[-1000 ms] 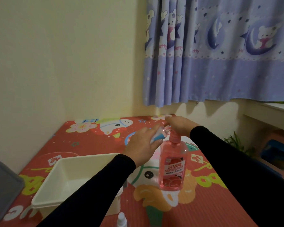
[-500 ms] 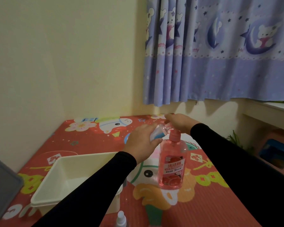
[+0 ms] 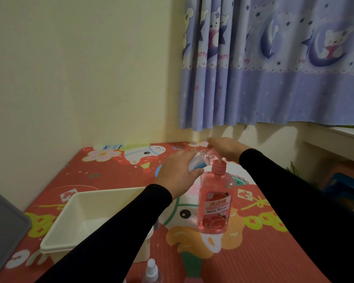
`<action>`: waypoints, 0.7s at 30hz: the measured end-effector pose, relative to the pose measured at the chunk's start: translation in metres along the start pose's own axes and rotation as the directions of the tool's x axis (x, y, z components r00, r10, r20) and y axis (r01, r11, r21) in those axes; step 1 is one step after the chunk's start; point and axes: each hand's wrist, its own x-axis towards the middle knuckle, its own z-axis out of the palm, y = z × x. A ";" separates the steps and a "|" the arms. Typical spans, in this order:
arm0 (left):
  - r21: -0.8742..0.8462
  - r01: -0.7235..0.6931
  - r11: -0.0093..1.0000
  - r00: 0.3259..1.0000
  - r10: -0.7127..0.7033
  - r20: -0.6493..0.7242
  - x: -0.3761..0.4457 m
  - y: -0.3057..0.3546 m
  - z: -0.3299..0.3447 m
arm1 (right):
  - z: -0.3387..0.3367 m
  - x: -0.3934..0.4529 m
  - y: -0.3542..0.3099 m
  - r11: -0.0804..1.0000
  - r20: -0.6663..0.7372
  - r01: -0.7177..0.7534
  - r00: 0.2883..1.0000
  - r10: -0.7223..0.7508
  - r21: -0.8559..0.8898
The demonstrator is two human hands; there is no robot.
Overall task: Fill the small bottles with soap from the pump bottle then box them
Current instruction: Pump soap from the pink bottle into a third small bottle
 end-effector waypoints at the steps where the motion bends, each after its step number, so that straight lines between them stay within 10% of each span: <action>1: -0.005 0.010 1.000 1.000 -0.010 0.008 -0.001 -0.001 0.002 | 0.004 0.001 0.002 1.000 0.009 0.013 1.000 -0.013 -0.021; 21: -0.007 0.061 0.998 0.994 -0.060 0.087 -0.006 -0.005 0.011 | 0.016 -0.001 0.009 0.997 0.017 0.027 0.999 -0.028 0.066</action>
